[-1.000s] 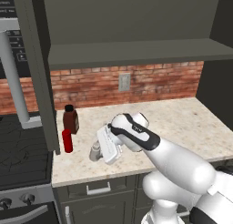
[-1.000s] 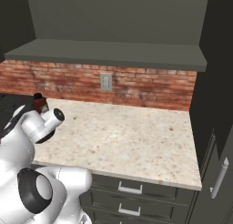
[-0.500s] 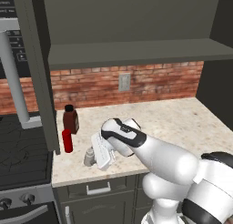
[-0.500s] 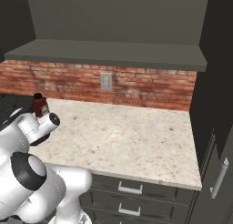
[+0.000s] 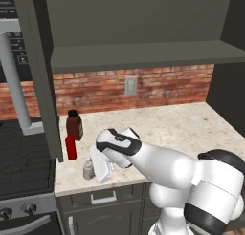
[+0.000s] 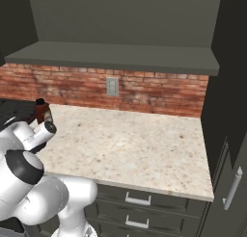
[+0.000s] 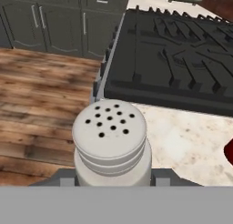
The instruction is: Collect the paprika, ketchup, and shaker from the cabinet and place them next to the stove.
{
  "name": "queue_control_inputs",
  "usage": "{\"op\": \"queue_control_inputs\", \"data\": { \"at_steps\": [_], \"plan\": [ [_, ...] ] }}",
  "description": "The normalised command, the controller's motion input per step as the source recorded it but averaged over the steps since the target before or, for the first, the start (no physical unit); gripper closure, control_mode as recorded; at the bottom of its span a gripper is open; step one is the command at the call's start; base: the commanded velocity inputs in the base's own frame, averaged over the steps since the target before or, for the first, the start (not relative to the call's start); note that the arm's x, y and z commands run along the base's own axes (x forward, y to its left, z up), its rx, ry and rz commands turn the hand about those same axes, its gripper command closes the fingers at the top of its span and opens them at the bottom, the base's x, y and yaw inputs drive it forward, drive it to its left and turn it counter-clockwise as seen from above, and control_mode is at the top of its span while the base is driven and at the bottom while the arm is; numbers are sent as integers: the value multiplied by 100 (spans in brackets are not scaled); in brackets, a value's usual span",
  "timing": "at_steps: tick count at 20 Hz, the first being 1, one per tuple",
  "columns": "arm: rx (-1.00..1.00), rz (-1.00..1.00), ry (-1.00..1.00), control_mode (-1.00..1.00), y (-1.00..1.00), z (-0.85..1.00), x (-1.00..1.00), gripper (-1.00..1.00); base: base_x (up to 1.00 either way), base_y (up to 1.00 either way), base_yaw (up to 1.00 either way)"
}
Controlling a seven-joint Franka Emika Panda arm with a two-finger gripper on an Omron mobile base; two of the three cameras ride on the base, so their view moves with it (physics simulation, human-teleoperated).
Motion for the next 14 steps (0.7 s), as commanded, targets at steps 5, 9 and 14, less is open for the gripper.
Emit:
{"op": "queue_control_inputs", "data": {
  "at_steps": [5,9,14],
  "plan": [
    [-3,0,0,-100,20,-3,0,100,0,0,0],
    [-1,0,0,-100,17,-1,1,100,0,0,0],
    [0,0,0,-100,2,-5,10,100,0,0,0]
  ]
}}
